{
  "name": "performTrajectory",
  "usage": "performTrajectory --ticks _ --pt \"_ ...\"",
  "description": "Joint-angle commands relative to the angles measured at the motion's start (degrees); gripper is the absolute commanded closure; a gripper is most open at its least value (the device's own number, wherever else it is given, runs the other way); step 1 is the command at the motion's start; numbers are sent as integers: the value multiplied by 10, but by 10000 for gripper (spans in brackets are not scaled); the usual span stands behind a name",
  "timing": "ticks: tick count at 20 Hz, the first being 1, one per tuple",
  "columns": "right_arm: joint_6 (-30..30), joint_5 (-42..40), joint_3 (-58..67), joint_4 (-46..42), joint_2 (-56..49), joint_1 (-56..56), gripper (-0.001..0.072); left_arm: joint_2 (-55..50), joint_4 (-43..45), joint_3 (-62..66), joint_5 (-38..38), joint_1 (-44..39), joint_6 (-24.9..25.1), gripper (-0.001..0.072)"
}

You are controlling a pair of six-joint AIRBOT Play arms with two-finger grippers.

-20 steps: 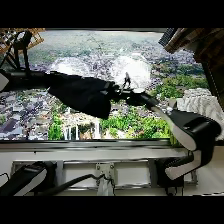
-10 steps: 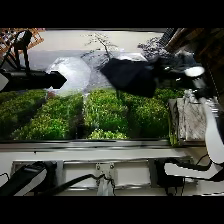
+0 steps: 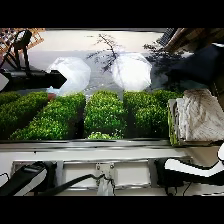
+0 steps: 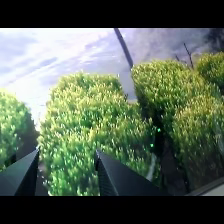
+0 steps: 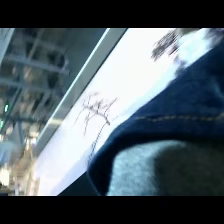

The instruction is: Fold the clothes and pants, and hang the long-sleeved shirts on hangers.

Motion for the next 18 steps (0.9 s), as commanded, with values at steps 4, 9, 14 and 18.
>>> performTrajectory --ticks 4,9,14,18 --pt "80 177 30 -181 59 -71 691 0 -2 0 3 0 0 355" --pt "89 249 -56 -308 138 -127 690 0 -2 0 3 0 1 355" --pt "31 257 -213 -331 211 -221 689 0 -1 0 -11 0 5 355" --pt "14 218 -342 -365 262 -246 686 0 -1 0 -13 0 5 355"
